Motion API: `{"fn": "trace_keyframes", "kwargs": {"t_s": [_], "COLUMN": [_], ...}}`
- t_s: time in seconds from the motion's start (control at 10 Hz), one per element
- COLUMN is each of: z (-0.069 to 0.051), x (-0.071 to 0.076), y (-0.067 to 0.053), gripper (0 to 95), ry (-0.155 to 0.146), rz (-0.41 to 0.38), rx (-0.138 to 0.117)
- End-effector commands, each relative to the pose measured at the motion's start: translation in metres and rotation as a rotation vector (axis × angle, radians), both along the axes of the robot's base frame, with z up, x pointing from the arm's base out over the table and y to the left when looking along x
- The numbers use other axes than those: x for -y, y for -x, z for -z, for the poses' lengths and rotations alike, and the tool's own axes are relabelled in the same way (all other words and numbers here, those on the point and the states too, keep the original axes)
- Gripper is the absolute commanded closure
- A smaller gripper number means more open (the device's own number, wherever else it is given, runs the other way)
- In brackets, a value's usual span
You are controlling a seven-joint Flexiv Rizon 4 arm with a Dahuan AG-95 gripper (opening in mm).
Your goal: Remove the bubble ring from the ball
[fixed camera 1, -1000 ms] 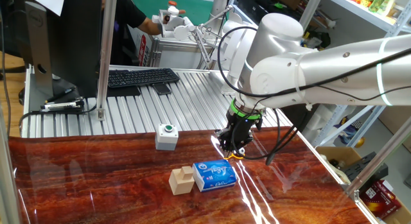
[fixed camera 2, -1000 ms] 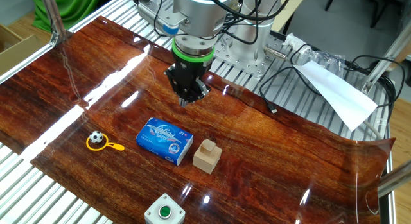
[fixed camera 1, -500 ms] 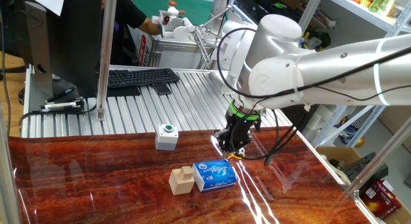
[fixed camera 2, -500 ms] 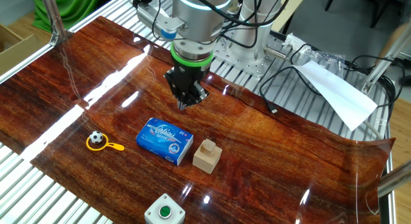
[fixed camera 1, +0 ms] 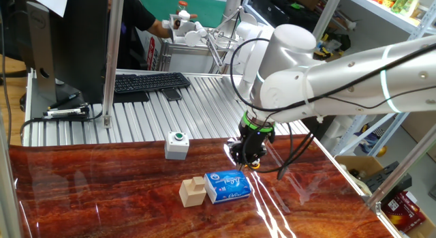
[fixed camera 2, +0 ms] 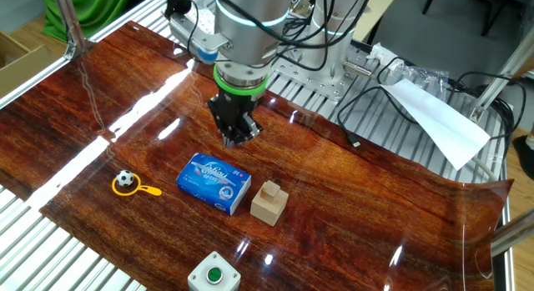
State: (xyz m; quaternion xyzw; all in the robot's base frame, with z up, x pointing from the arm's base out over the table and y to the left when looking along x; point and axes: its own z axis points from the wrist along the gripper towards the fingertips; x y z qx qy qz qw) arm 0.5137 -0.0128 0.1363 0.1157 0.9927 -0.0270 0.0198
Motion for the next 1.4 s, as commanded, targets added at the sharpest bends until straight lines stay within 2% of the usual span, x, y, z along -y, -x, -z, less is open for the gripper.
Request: {"fn": "trace_keyframes", "kwargs": {"t_s": [0.1,0.3,1.1,1.4], "z": [0.004,0.007,0.01,0.014], "x": [0.002,0.005,0.02,0.025], "y": [-0.002,-0.005,-0.035,-0.049], "gripper": [95.0,95.0,95.0,95.0], "ry": [0.003,0.002,-0.009,-0.009], "rz": [0.008,0.008,0.056,0.143], "rx": [0.002,0.002,-0.02,-0.034]}}
